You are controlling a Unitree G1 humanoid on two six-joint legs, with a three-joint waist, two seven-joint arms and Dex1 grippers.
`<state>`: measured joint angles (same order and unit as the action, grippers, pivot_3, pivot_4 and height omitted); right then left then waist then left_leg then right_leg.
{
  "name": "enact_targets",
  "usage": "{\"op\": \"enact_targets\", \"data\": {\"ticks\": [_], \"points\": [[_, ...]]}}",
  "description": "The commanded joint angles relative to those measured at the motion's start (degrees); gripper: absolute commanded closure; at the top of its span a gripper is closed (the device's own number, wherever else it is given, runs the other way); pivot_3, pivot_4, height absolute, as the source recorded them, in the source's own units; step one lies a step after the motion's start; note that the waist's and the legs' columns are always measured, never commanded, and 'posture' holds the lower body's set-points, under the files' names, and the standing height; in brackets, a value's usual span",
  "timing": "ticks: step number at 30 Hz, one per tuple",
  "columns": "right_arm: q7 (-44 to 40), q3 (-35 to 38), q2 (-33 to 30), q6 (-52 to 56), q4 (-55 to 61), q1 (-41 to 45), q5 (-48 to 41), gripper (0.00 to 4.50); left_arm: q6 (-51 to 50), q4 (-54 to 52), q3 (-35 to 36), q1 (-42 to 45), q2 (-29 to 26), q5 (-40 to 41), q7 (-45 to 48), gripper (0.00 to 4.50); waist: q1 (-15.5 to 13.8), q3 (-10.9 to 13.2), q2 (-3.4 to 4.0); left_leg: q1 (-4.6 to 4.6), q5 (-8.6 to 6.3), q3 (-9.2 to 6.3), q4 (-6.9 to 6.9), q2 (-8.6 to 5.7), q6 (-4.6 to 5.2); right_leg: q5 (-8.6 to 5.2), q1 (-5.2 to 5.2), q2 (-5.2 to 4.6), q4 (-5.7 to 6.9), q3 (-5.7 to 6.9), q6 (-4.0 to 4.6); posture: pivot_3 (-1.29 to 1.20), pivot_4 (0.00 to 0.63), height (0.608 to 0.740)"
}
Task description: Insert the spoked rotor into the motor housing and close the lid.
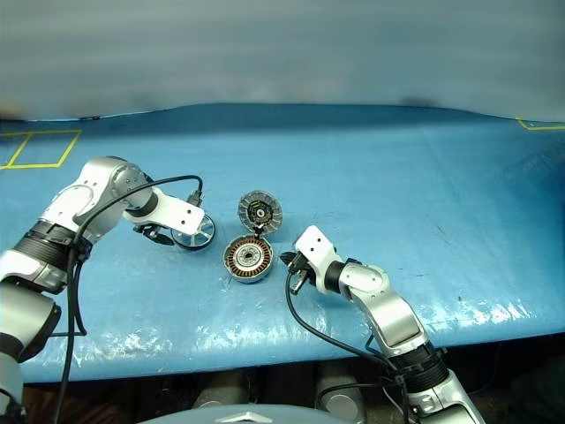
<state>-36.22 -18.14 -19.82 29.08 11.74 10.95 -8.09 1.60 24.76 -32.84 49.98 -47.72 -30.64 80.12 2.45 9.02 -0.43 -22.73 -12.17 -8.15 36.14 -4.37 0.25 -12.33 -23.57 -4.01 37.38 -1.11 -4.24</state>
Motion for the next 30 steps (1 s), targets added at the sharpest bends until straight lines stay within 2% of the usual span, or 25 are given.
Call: {"op": "enact_targets", "data": {"ticks": [1,8,14,19,25,30], "points": [[0.1,0.4,0.2,-0.7,2.2,0.0,-0.3,4.50,-0.6,1.0,1.6,0.1,0.6,0.1,-1.1,1.58,0.0,0.0,0.00,0.00,0.00,0.00,0.01,0.00,0.00,0.00,0.00,0.00,0.02,0.00,0.00,0.00,0.150,0.740],[0.1,0.4,0.2,-0.7,1.8,-0.2,-0.2,4.50,-7.9,-0.6,5.2,0.0,1.9,5.0,1.5,1.58,0.1,0.0,-0.01,0.01,0.01,0.00,0.15,0.03,-0.02,-0.02,-0.04,-0.01,0.31,-0.02,0.02,0.00,0.150,0.740],[0.0,0.0,0.4,-0.8,1.1,-0.1,0.0,4.50,-9.3,-2.0,5.8,0.4,1.1,6.6,3.2,1.58,0.1,0.0,-0.01,0.02,0.03,0.00,0.31,0.13,-0.05,-0.03,-0.04,0.00,0.45,-0.01,0.03,0.00,0.150,0.740],[0.0,0.0,0.5,-0.9,0.8,-0.1,0.2,4.50,-7.5,-0.2,4.8,1.9,1.1,4.4,0.3,1.58,0.0,0.0,-0.01,0.02,0.03,0.00,0.40,0.13,-0.04,-0.03,-0.01,0.00,0.48,-0.01,0.03,0.00,0.150,0.740],[0.1,0.1,0.7,-1.0,0.9,-0.3,0.4,4.50,-6.1,4.0,3.2,2.7,3.7,1.4,-4.6,1.58,-0.1,0.0,-0.01,0.01,0.03,0.00,0.43,0.12,-0.05,-0.03,0.00,0.00,0.48,-0.01,0.02,0.00,0.150,0.740],[0.2,0.2,0.6,-1.0,1.1,-0.5,0.8,4.50,-5.5,5.6,2.7,2.5,4.6,0.7,-5.0,1.58,0.0,0.0,-0.02,0.01,0.03,0.00,0.44,0.12,-0.04,-0.03,-0.01,0.00,0.48,-0.01,0.02,0.00,0.150,0.740]]}}
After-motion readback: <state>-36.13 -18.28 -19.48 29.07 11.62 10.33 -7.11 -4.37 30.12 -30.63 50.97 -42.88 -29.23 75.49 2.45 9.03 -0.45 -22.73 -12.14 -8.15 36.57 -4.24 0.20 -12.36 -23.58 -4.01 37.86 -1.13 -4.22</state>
